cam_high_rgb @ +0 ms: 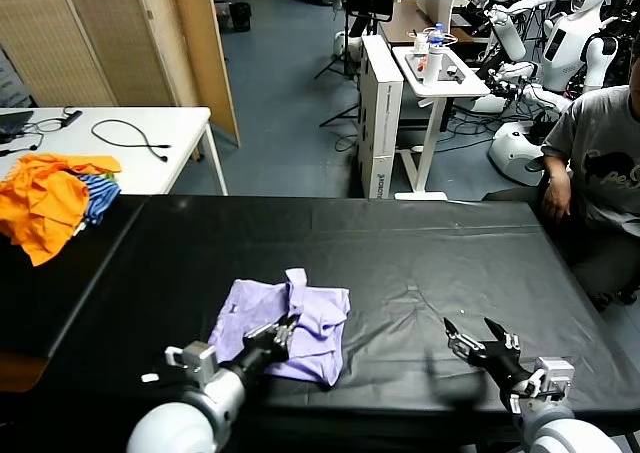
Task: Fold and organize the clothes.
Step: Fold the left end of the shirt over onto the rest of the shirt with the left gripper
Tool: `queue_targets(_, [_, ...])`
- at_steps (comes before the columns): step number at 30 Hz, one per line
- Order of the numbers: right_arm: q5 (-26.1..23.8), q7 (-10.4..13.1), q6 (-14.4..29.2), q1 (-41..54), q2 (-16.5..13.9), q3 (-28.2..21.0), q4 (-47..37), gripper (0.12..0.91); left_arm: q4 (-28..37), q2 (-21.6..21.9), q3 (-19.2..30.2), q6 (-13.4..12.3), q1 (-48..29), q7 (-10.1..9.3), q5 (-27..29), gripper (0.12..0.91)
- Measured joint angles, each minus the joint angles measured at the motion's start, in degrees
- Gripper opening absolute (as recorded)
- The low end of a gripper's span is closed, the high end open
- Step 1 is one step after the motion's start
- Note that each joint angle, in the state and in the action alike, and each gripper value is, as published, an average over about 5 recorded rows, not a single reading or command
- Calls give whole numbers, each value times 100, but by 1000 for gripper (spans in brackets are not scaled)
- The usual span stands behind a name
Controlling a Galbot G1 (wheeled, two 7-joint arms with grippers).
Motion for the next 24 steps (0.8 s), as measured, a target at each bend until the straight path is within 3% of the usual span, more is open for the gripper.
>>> queue_targets(15, [-92,-25,-16,56,1,-147,-28,907,530,-564,281,-233,-117,155,814,182])
queue_targets(17, [-98,-61,-22,67,-19,-178,2,907,570,-640,291,-279,-105,205,901,210])
queue_targets(24, [70,-257,-32,172,-198,-385,75,907,467,-794,264,-311,-15,357,821,572])
